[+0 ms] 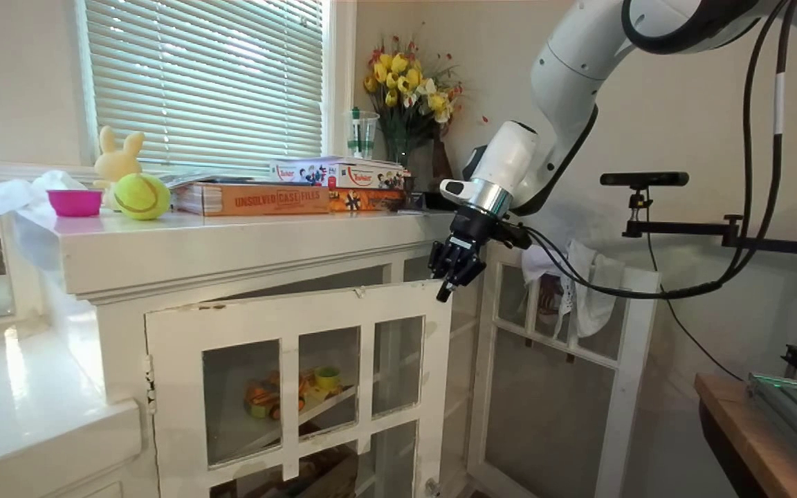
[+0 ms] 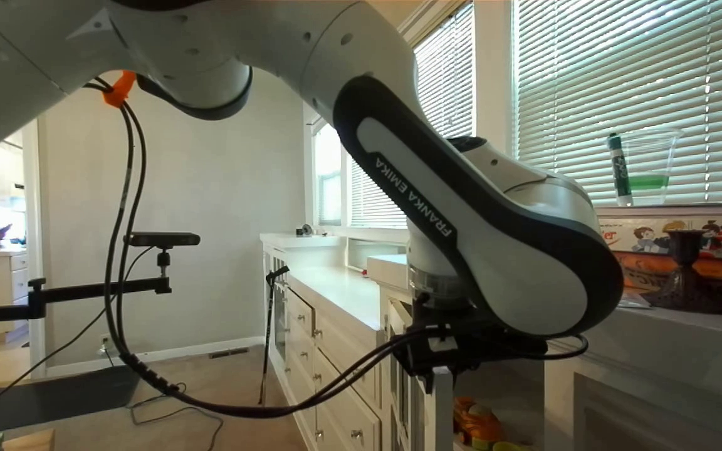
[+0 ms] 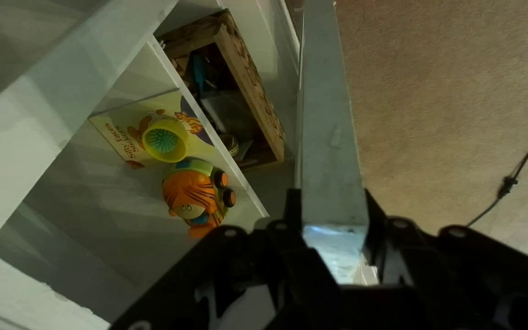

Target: Open the left door of the cabinet on the right.

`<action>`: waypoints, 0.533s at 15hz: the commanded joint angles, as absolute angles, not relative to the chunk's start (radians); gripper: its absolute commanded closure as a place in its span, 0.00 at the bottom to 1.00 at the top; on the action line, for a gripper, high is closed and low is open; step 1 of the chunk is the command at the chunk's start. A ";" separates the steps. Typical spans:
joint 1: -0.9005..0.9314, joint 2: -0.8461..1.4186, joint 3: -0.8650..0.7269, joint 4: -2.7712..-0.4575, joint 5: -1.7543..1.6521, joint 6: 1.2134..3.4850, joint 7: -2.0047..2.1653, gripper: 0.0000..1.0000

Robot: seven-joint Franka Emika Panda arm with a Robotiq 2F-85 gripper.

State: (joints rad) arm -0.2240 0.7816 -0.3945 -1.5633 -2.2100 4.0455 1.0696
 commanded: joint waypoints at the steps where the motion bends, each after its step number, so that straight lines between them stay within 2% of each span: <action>1: -0.166 0.789 -0.429 -1.538 -2.256 4.076 1.070 0.92; 8: -0.012 0.747 -0.542 -1.529 -2.420 4.081 1.184 0.92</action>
